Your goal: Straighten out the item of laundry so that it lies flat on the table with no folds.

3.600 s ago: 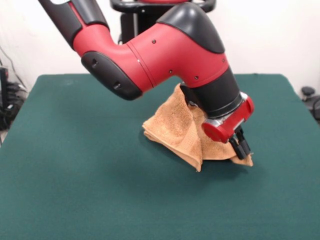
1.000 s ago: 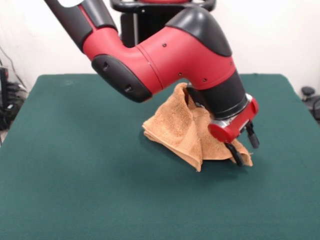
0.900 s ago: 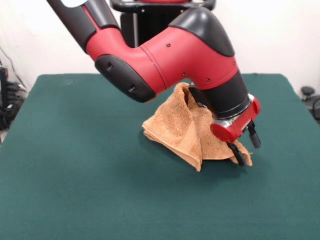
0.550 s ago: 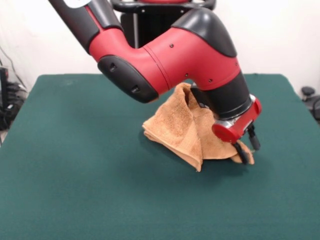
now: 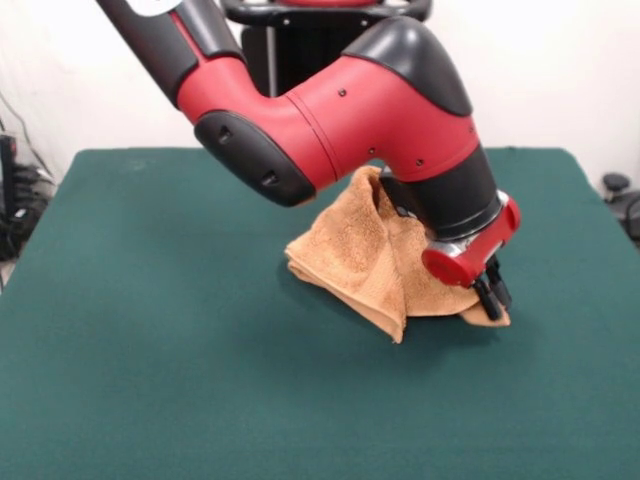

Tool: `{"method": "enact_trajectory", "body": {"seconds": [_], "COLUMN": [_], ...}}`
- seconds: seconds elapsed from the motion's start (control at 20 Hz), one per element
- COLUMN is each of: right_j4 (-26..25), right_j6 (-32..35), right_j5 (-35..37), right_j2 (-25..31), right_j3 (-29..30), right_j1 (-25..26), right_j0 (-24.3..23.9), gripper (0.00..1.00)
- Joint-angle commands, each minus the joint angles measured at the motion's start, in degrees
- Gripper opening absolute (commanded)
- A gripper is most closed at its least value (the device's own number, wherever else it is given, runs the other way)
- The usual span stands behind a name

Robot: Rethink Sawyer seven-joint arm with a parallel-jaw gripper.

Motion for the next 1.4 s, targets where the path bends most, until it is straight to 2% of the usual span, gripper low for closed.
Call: {"method": "enact_trajectory", "body": {"seconds": [0.05,0.25,0.35,0.5,0.65,0.8,0.95,1.15,1.2,1.4], "right_j4": [-2.58,-2.28,-1.61,-0.34,1.67,5.02,7.31,8.12,5.92,7.53], "right_j6": [-17.21,-17.31,-17.05,-15.06,-13.95,-13.71,-13.35,-12.63,-11.56,-13.44], "right_j5": [7.94,7.87,7.22,3.05,2.97,2.74,2.02,-1.05,-4.31,-4.52], "right_j2": [-5.25,-4.91,-3.80,0.59,3.86,10.38,15.71,21.52,21.32,28.02], "right_j3": [-4.90,-4.71,-2.43,3.57,8.22,13.88,16.78,19.14,21.65,24.68], "right_j1": [-0.15,-0.20,-1.36,-4.35,-6.61,-9.98,-11.12,-10.67,-9.08,-7.08], "right_j0": [2.79,2.58,1.43,-1.68,-3.58,-7.21,-9.64,-12.12,-12.29,-15.48], "gripper": [0.00,0.00,0.00,0.00,0.00,0.00,0.00,0.00,0.00,0.00]}}
